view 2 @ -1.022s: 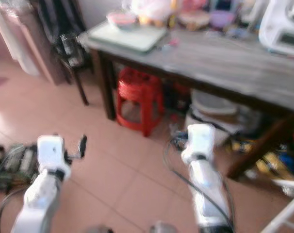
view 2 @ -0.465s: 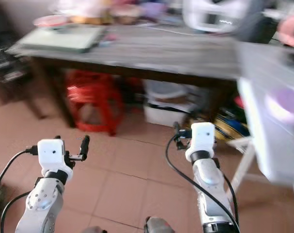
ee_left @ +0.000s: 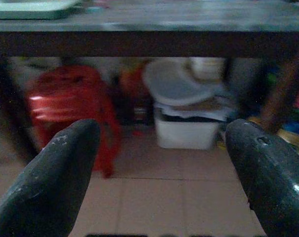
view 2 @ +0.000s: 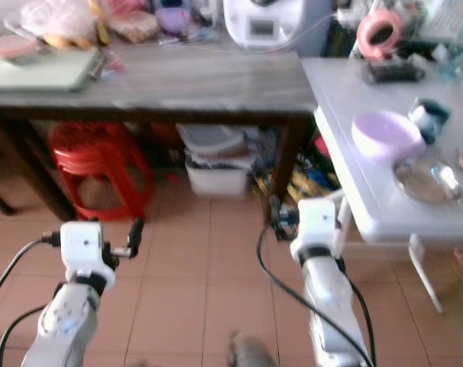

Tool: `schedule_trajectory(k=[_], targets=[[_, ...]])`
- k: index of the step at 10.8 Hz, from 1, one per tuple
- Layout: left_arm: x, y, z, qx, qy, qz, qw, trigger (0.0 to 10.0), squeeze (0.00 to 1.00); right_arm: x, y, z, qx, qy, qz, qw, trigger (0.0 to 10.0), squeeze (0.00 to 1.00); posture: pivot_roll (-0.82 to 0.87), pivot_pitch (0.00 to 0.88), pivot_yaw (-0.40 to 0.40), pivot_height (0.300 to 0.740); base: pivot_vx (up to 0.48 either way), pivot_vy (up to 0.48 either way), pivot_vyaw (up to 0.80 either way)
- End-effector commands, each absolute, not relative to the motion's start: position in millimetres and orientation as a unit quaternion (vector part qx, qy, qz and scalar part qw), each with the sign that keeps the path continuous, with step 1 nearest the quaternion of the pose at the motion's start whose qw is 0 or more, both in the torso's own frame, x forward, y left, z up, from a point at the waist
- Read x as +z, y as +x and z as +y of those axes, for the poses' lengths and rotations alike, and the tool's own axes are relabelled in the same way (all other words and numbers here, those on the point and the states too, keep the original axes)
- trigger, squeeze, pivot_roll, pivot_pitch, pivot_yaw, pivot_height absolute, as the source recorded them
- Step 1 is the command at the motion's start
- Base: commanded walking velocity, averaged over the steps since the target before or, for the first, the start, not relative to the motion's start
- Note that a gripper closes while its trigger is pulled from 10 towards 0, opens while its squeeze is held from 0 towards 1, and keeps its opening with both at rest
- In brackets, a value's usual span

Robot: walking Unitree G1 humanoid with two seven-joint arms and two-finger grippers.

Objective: Setting the table

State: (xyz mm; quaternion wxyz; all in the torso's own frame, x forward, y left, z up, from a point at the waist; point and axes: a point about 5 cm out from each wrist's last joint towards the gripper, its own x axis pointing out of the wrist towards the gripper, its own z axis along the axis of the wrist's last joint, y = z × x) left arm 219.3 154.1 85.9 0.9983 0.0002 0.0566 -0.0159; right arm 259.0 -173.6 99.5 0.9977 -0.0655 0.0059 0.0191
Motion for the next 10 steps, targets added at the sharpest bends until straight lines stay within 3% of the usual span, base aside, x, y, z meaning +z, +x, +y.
schedule_trajectory(k=[1,8,10], targets=[[85.4,220.0,151.1,-0.023,-0.004,0.062,0.998,10.0,0.0,104.6,264.4,-179.5,0.001,-0.079,-0.003,0.997,10.0,0.0,0.01,0.056,0.028,0.74,0.0,-0.311,0.0],[88.6,221.7,152.6,-0.021,-0.008,0.059,0.998,10.0,0.0,106.5,271.9,-179.6,-0.032,-0.123,-0.017,0.992,10.0,0.0,0.02,0.065,0.032,0.74,0.0,-0.411,0.0],[93.1,223.8,151.5,-0.02,-0.008,0.051,0.998,10.0,0.0,107.8,271.0,-175.2,0.01,-0.088,-0.013,0.996,10.0,0.0,0.02,0.067,0.034,0.74,0.0,-0.24,0.0]])
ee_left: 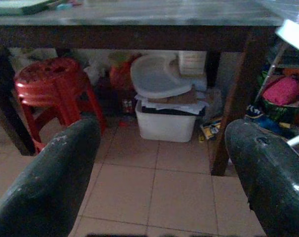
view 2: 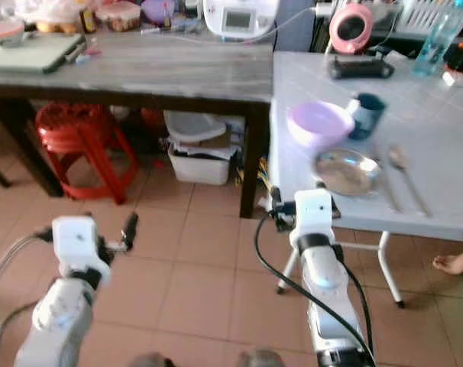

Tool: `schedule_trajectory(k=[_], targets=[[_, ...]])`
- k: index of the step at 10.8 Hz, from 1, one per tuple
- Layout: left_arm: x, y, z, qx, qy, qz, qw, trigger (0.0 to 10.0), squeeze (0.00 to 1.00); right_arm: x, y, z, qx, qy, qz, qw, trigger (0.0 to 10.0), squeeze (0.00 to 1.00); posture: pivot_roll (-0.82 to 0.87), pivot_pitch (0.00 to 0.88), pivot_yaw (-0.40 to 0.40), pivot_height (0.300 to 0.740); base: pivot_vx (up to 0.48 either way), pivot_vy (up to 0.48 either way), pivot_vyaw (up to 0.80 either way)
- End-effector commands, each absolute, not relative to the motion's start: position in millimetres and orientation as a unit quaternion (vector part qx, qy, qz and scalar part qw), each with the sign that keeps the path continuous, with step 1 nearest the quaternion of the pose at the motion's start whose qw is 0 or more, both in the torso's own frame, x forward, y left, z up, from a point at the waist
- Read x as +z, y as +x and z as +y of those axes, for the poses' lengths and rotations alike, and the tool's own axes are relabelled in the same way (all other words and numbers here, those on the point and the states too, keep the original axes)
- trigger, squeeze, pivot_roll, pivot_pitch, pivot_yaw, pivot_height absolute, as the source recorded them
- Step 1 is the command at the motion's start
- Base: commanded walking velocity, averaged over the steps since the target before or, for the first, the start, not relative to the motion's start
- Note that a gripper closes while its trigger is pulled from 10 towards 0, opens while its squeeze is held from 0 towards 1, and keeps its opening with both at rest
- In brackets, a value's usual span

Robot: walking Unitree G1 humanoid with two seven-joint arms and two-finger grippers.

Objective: Setting the table

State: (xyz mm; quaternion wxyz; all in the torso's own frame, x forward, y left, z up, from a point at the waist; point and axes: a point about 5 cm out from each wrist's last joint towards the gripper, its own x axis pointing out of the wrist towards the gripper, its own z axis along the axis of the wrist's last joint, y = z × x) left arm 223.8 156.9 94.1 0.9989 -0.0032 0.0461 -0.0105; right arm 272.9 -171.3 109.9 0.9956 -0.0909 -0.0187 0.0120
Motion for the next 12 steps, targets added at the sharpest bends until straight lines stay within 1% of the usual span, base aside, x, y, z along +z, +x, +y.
schedule_trajectory(k=[1,4,5,6,8,9,10,12], targets=[[94.4,224.6,151.0,-0.022,-0.01,0.049,0.998,10.0,0.0,109.3,271.3,-176.2,0.009,-0.084,-0.018,0.996,10.0,0.0,0.02,0.068,0.036,0.74,0.0,0.0,0.0],[93.9,224.4,151.1,-0.026,-0.008,0.051,0.998,10.0,0.0,109.3,271.4,-177.7,0.002,-0.095,-0.017,0.995,10.0,0.0,0.02,0.07,0.038,0.74,0.0,-0.475,0.0],[94.5,224.4,150.4,-0.027,-0.006,0.05,0.998,10.0,0.0,107.8,271.6,-177.9,-0.01,-0.118,-0.015,0.993,10.0,0.0,0.02,0.07,0.038,0.74,0.0,-0.465,0.0],[94.4,224.3,150.4,-0.027,-0.006,0.051,0.998,10.0,0.0,103.2,270.5,-175.8,-0.007,-0.07,0.002,0.998,10.0,0.0,0.02,0.073,0.04,0.74,0.0,-0.458,0.0],[94.8,224.6,152.3,-0.023,0.004,0.049,0.999,10.0,0.0,103.0,271.5,-176.6,-0.014,-0.073,0.002,0.997,10.0,0.0,0.02,0.074,0.041,0.74,0.0,-0.324,0.0],[96.6,226.0,155.3,-0.002,0.029,0.038,0.999,10.0,0.0,102.8,271.0,-174.8,-0.004,-0.069,0.005,0.998,10.0,0.0,0.02,0.076,0.039,0.74,0.0,0.0,0.0],[98.2,226.7,156.0,0.005,0.022,0.025,0.999,10.0,0.0,102.5,270.6,-173.9,-0.001,-0.06,0.006,0.998,10.0,0.0,0.02,0.076,0.039,0.74,0.0,0.0,0.0],[98.2,225.9,158.0,0.003,0.028,0.029,0.999,10.0,0.0,103.1,271.0,-173.9,0.002,-0.063,0.004,0.998,10.0,0.0,0.03,0.075,0.038,0.74,0.0,0.0,0.0]])
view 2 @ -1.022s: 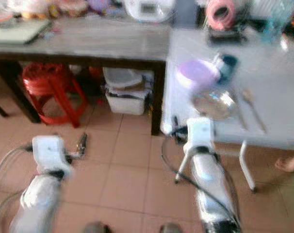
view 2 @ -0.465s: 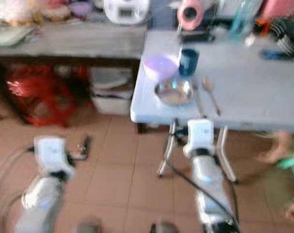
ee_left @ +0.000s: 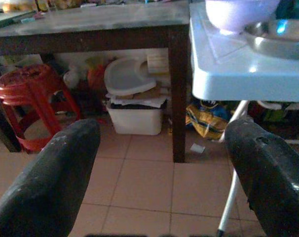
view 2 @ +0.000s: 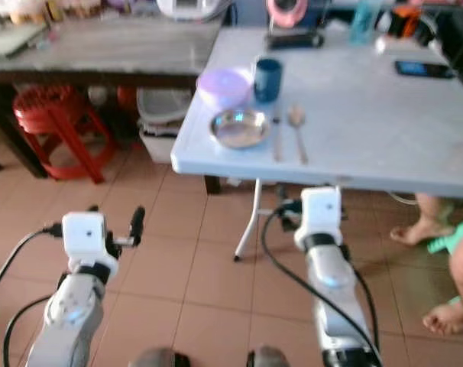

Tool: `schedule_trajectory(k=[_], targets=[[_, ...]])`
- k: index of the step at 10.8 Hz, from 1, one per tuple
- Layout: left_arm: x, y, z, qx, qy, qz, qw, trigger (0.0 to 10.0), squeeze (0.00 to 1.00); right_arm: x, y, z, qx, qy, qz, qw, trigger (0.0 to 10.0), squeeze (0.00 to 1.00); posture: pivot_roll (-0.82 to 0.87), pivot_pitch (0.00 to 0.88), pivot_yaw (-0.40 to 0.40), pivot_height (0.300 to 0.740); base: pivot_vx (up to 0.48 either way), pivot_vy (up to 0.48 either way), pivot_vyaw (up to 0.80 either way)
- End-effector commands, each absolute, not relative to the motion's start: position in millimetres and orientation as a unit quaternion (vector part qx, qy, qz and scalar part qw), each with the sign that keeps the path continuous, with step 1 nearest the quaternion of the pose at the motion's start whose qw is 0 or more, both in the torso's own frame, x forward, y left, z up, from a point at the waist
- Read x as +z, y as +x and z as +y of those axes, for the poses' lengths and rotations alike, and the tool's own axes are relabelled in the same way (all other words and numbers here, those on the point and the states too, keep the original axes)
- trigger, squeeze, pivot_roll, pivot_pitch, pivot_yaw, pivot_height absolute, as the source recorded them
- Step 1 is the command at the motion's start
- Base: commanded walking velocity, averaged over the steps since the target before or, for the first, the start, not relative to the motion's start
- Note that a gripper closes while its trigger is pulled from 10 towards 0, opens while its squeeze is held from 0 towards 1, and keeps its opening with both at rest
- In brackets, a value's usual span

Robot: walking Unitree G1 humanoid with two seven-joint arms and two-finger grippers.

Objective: Setting the table

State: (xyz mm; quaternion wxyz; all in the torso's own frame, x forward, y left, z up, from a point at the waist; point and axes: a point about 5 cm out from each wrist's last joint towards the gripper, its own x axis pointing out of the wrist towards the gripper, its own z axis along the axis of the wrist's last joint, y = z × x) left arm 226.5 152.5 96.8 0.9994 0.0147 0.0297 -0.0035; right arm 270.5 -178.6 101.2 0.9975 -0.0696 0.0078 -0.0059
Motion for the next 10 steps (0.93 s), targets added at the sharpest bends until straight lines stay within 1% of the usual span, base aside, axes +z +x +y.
schedule_trajectory(k=[1,2,6,10], targets=[[98.4,225.4,158.3,-0.005,0.013,0.024,1.0,10.0,0.0,103.0,270.8,-174.0,0.002,-0.062,0.004,0.998,10.0,0.0,0.03,0.075,0.038,0.74,0.0,0.0,0.0],[99.9,225.8,158.1,-0.006,0.007,0.02,1.0,10.0,0.0,103.3,271.3,-173.6,0.004,-0.062,0.004,0.998,10.0,0.0,0.03,0.077,0.036,0.74,0.0,0.0,0.0],[111.4,227.5,153.1,-0.018,-0.021,-0.004,1.0,10.0,0.0,117.8,272.7,-177.5,-0.006,-0.072,-0.03,0.997,10.0,0.0,0.02,0.083,0.038,0.74,0.355,0.0,0.0],[112.2,227.9,152.9,-0.017,-0.025,-0.007,1.0,10.0,0.0,125.2,273.3,-175.2,0.001,-0.083,-0.045,0.995,10.0,0.0,0.02,0.083,0.036,0.74,0.34,0.0,0.0]])
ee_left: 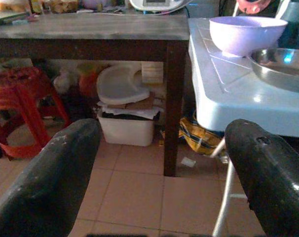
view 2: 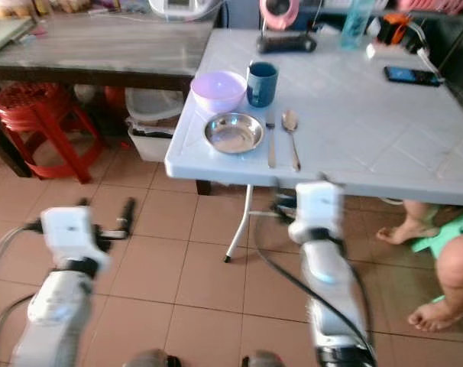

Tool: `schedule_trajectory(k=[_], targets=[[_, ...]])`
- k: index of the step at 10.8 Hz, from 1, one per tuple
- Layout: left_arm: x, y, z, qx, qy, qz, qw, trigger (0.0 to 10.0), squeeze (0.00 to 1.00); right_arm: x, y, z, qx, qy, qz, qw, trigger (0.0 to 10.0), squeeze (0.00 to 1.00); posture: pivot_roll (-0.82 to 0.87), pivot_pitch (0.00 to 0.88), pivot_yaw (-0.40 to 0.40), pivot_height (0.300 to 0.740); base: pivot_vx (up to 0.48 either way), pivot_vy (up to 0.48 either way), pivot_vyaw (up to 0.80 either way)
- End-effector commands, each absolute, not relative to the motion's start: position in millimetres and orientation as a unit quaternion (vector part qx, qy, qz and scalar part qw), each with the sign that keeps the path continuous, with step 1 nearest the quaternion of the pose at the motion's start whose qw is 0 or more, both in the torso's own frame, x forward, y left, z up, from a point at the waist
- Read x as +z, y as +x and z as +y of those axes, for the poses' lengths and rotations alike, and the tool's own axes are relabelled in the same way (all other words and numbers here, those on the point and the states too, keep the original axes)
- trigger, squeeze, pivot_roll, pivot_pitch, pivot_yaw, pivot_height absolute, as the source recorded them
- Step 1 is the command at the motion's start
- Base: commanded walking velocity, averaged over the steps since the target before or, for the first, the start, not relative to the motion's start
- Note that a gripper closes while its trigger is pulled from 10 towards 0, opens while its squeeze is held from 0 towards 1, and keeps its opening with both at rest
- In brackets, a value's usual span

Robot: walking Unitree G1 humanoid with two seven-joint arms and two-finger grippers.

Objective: Setting the table

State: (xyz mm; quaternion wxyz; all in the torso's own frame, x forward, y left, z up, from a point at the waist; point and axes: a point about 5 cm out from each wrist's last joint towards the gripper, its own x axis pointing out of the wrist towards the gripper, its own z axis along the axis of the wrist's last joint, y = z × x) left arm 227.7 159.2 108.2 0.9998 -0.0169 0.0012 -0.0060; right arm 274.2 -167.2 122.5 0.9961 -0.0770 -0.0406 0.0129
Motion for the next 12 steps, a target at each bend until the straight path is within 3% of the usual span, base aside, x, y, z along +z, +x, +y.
schedule_trajectory(k=[1,7,10,12], targets=[[112.4,228.5,153.0,-0.015,-0.024,-0.008,1.0,10.0,0.0,130.3,273.7,-172.5,0.01,-0.081,-0.056,0.995,10.0,0.0,0.02,0.083,0.035,0.74,0.307,0.0,0.0],[106.1,219.4,164.8,0.005,-0.009,0.002,1.0,10.0,0.0,118.6,261.5,-179.4,-0.002,-0.081,-0.035,0.996,10.0,0.0,0.02,0.07,0.045,0.74,0.294,0.0,0.0],[105.6,216.2,176.1,0.021,0.004,0.004,1.0,10.0,0.0,120.3,255.2,-179.5,0.03,-0.074,-0.04,0.996,10.0,0.0,0.02,0.072,0.051,0.74,0.0,0.0,0.0],[110.8,221.1,173.6,0.018,0.0,-0.006,1.0,10.0,0.0,128.1,263.4,-175.6,0.02,-0.08,-0.062,0.995,10.0,0.0,0.02,0.069,0.048,0.74,0.322,0.0,0.0]])
